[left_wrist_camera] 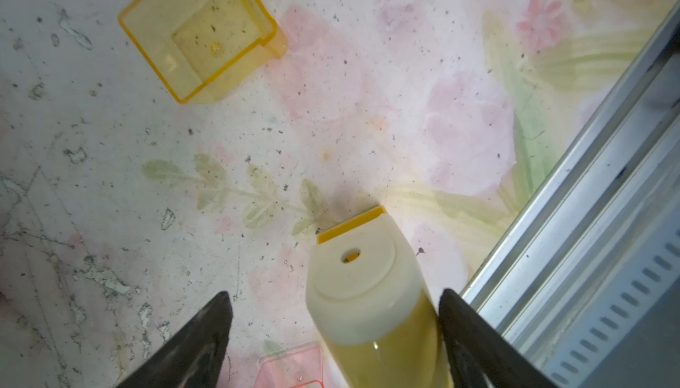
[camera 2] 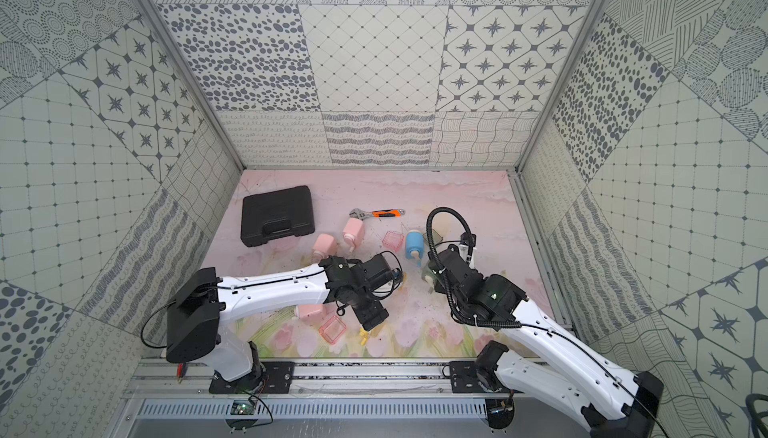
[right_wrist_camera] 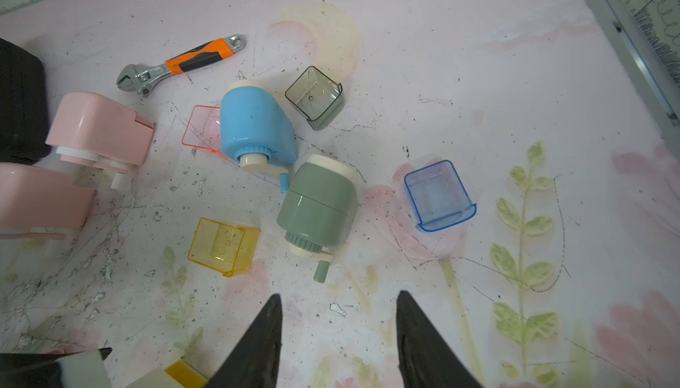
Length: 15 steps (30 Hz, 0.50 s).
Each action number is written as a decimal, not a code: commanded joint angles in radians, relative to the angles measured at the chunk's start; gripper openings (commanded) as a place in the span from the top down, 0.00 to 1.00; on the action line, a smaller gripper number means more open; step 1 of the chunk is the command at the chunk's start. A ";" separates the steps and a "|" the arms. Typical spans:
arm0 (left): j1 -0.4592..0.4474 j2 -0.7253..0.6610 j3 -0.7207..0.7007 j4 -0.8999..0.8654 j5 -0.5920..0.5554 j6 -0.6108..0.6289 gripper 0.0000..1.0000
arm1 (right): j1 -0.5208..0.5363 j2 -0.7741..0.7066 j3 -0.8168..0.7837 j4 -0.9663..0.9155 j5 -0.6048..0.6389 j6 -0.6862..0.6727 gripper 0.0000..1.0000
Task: Put the tray back into the pencil sharpener
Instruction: Pick up the pencil sharpener from the center of the board.
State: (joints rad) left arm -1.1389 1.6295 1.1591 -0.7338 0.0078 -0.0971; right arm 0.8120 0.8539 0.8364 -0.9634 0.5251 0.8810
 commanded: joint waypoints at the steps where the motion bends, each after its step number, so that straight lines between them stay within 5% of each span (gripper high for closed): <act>1: -0.007 0.028 0.008 -0.048 -0.027 -0.007 0.16 | 0.002 -0.023 -0.015 -0.015 0.012 0.033 0.49; 8: -0.007 0.056 -0.014 -0.061 0.037 0.027 0.22 | 0.002 -0.022 -0.012 0.009 0.023 0.039 0.49; 15: -0.007 0.074 -0.015 -0.072 0.069 0.034 0.46 | 0.001 0.005 0.019 -0.011 0.018 0.016 0.50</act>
State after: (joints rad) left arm -1.1389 1.6974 1.1469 -0.7521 0.0410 -0.0822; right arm 0.8120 0.8520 0.8246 -0.9703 0.5285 0.9009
